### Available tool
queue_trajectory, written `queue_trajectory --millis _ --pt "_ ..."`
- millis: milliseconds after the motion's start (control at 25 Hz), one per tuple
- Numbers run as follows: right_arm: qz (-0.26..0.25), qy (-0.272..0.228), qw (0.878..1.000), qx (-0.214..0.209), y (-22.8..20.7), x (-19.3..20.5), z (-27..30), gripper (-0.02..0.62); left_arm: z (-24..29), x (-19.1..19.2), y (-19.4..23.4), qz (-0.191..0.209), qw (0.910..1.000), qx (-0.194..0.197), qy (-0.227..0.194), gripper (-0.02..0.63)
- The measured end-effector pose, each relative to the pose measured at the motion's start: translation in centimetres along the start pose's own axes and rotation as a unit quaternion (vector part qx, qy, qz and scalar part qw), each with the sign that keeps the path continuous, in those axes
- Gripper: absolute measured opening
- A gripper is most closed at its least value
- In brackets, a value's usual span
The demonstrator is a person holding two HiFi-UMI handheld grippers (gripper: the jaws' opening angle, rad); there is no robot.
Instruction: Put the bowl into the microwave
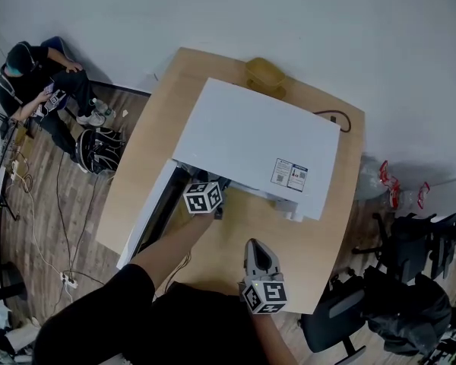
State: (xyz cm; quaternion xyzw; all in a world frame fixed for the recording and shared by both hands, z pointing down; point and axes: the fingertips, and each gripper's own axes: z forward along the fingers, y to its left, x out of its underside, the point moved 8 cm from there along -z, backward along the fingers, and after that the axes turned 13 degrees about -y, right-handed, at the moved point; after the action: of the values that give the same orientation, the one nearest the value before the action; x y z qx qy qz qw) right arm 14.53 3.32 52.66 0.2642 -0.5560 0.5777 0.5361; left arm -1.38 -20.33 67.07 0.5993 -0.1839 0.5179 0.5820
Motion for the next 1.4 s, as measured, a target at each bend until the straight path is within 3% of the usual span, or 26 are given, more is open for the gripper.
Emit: queue_trajectory --millis 400,720,960,1400 --pt "0.006 0.007 1.0 0.011 -0.6 0.6 -0.5 0.06 2.0 0.2 -2.2 0.054 0.9983 0.017 0.011 0.371" --pt "0.009 0.008 1.0 0.01 -1.6 0.5 -0.8 0.06 1.5 0.6 -2.1 0.032 0.9993 0.018 0.007 0.371" --pt "0.014 0.017 1.0 -0.002 -1.2 1.3 -0.9 0.06 -1.2 0.4 -1.8 0.024 0.9987 0.045 0.008 0.371" --pt "0.003 0.019 1.0 0.004 -0.7 1.4 -1.7 0.06 -1.5 1.2 -2.4 0.11 0.9905 0.072 0.04 0.37"
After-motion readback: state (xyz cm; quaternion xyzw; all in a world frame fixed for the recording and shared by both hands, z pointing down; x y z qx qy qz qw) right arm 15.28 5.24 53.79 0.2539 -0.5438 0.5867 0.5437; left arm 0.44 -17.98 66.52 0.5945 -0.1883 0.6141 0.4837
